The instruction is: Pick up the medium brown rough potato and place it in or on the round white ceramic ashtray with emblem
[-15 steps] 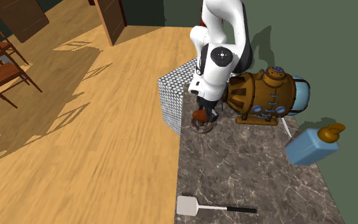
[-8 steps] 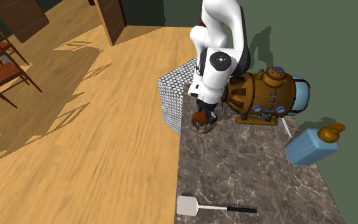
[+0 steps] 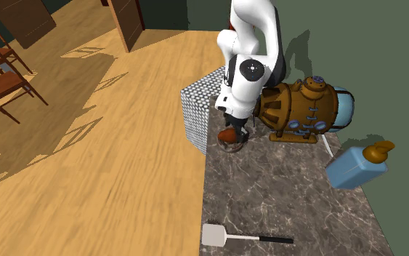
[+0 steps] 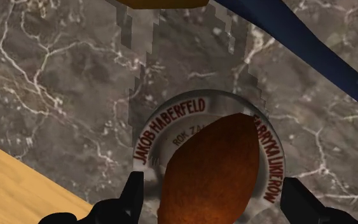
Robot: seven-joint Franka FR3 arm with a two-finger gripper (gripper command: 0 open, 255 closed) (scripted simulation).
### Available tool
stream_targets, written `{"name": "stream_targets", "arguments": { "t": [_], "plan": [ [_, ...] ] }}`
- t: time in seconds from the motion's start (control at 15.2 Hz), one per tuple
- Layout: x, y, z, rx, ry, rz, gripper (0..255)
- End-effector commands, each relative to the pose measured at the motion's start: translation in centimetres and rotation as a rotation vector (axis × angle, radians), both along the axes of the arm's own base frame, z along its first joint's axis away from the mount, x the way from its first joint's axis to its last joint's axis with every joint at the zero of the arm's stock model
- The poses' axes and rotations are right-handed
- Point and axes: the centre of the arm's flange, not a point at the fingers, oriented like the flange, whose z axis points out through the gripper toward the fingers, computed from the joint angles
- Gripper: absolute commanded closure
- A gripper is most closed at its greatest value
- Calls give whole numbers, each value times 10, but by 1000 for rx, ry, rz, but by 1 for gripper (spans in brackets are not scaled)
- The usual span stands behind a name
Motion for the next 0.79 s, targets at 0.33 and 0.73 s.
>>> {"name": "stream_targets", "arguments": {
  "t": [0.33, 0.73],
  "plan": [
    [2, 4, 50, 0, 0, 0, 0],
    [2, 4, 50, 0, 0, 0, 0]
  ]
}}
